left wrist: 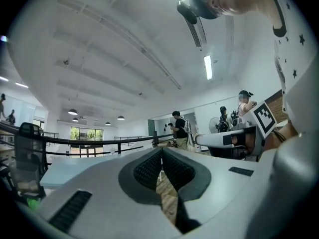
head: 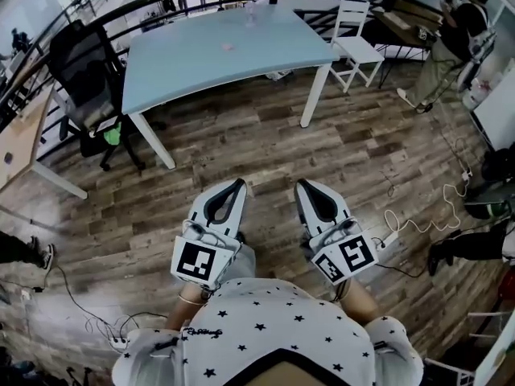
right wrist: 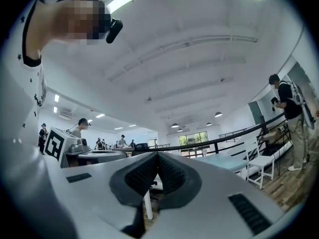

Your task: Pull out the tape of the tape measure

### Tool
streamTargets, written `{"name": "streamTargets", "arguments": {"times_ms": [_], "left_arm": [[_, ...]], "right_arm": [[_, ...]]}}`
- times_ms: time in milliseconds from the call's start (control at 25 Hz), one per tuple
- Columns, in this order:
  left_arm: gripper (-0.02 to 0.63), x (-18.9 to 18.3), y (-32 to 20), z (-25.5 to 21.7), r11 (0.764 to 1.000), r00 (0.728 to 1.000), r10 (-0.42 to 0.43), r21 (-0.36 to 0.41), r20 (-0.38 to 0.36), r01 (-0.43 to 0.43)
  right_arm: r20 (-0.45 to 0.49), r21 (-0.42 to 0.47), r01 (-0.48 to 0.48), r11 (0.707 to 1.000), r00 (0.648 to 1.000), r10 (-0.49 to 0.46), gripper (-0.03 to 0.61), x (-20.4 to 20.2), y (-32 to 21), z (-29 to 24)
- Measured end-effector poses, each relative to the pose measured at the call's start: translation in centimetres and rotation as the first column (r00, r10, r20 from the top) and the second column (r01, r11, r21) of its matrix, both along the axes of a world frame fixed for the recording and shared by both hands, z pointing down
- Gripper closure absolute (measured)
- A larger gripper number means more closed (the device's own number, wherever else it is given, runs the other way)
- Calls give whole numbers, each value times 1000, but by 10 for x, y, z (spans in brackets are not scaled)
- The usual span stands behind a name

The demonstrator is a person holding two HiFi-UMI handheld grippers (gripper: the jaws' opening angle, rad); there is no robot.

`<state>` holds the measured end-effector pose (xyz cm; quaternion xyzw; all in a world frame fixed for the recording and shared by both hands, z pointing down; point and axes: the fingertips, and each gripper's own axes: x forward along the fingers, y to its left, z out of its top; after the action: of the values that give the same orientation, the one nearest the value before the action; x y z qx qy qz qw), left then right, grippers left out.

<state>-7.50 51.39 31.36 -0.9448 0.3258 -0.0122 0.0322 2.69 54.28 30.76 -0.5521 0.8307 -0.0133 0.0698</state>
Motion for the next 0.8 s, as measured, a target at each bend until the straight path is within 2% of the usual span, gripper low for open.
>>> {"name": "streamTargets", "arguments": {"times_ms": [400, 800], "left_arm": [[584, -16, -126, -10, 999, 998, 53, -8, -39, -54], [584, -58, -218, 0, 999, 998, 16, -35, -59, -18]], "right_arm": [[8, -20, -60, 998, 998, 60, 578, -12, -120, -9], [25, -50, -49, 998, 998, 50, 578, -38, -211, -5]]}}
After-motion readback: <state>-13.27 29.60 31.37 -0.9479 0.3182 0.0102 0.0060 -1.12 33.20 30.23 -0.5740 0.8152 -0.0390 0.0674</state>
